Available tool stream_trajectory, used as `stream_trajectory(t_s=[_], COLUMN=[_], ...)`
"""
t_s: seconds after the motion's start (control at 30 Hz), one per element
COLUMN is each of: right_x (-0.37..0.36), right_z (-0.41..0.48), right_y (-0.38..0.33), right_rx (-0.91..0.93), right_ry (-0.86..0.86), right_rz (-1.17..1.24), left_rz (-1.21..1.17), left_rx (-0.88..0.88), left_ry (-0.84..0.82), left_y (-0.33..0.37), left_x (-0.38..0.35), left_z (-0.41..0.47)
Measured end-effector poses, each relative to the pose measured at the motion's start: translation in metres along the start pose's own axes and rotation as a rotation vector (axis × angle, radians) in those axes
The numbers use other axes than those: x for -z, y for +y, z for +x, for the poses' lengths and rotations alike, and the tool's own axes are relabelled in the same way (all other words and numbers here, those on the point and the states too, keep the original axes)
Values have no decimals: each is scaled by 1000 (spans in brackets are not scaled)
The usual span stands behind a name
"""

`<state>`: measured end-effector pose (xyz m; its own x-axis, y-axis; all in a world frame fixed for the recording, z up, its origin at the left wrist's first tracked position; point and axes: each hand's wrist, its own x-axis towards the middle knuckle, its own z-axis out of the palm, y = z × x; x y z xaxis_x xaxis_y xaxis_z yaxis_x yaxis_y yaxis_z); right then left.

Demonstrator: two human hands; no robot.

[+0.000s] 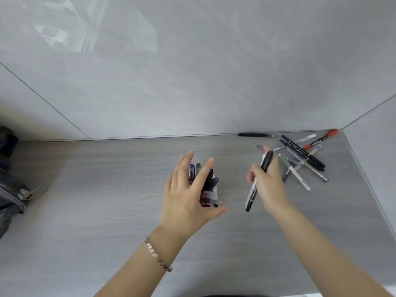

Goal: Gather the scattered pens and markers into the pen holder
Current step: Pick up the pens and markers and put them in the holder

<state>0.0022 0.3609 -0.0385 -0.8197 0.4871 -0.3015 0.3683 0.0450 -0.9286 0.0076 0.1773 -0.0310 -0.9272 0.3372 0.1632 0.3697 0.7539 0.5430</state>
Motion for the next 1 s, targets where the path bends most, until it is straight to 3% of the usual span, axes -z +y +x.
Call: stream_trajectory(t_s=[0.13, 0.37, 0.53, 0.67, 0.77, 0.87, 1.0], right_x=[14, -35, -76, -81, -69, -55, -54], right_z=[-36, -54, -53, -53, -60, -69, -75], right_y=[-26, -46, -23, 13, 21, 23, 34], right_rx=[178, 476, 602, 614, 618, 684, 840], right_ry=[77, 208, 270, 74, 3, -89, -106], right_rz=[339, 460, 329, 65, -55, -161, -508], left_rz=[-264, -444, -580, -626, -653, -507, -359], left_rx=[88, 155, 211, 124, 175, 144, 64], left_ry=[4, 10, -54, -163, -277, -401, -319], left_y=[-1, -7, -8, -16, -26, -34, -37], left_x=[0, 5, 10, 19, 26, 27, 19], left_z=[8, 9, 6, -3, -10, -12, -8])
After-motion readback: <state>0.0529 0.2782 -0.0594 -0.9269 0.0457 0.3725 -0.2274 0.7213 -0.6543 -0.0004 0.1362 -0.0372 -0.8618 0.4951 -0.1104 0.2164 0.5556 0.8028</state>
